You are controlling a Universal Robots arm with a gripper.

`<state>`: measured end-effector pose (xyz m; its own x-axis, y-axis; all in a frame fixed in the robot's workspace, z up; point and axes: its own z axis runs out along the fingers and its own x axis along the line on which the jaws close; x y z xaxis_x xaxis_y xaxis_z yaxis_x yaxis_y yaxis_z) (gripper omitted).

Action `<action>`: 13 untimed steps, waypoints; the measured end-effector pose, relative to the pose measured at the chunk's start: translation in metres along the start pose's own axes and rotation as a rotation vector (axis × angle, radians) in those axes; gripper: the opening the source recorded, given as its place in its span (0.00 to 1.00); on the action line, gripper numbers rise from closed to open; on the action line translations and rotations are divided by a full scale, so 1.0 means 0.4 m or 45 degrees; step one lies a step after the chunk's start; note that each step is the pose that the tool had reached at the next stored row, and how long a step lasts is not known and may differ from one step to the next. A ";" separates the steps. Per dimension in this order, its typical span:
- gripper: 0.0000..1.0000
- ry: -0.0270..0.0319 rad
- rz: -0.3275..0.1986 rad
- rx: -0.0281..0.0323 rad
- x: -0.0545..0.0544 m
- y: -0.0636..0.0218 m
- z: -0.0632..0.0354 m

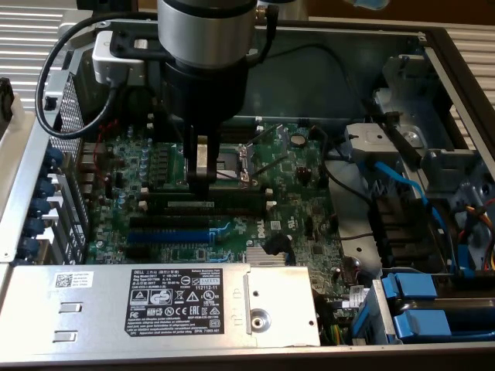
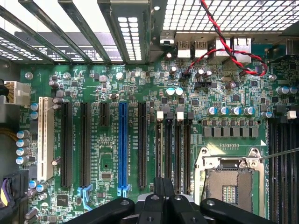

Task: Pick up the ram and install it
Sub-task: 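Press down the ram until it locks into place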

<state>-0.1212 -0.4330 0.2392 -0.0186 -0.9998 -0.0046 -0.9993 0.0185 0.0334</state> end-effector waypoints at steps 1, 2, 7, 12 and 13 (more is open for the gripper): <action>0.11 0.0000 0.000 0.0000 0.000 0.000 0.000; 0.11 0.0000 0.000 -0.0001 0.000 0.000 0.000; 0.11 0.0000 0.000 0.0000 0.000 0.000 0.000; 0.11 0.0003 -0.004 -0.0002 0.000 -0.009 -0.003; 0.11 0.0003 -0.007 -0.0002 0.000 -0.011 -0.003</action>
<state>-0.1167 -0.4331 0.2403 -0.0129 -0.9999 -0.0045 -0.9994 0.0128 0.0336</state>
